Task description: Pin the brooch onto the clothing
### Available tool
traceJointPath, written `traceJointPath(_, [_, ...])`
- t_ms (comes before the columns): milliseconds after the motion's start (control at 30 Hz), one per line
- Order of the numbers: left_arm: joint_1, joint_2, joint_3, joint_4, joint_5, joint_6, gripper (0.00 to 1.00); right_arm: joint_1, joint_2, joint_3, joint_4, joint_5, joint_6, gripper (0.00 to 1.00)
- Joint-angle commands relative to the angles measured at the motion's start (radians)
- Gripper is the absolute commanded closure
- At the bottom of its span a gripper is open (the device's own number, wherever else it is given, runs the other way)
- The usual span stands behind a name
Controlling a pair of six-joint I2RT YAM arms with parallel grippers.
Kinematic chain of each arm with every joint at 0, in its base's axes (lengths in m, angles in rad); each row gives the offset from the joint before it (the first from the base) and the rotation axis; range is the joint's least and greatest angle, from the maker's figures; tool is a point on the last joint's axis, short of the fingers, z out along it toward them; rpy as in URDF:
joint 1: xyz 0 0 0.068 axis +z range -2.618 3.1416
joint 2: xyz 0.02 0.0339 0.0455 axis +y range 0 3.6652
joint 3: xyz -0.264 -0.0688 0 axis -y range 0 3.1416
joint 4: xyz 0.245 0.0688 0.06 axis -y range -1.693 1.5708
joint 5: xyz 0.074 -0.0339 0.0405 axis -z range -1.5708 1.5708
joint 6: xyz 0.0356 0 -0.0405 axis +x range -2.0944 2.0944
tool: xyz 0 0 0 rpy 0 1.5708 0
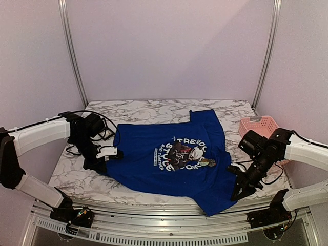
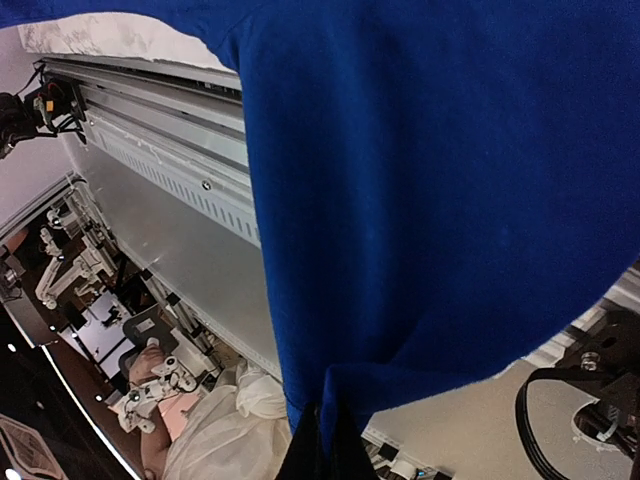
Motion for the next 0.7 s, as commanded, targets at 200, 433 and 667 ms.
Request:
traceJointPath(200, [0.007,-0.005,-0.032,-0.067,0.006,0.137,1.0,0.199,-0.033,-0.124,0.108,-0.259,0.145,1.0])
traceJointPath(433, [0.004,0.021,-0.015,-0.136,0.038,0.188,0.62,0.174,0.026,-0.039,-0.022,-0.057,0.062,0.5])
traceJointPath(667, [-0.005,0.11,0.338,-0.054,0.151,0.02,0.42,-0.121,0.236,0.391,0.103,0.415,-0.063,0.47])
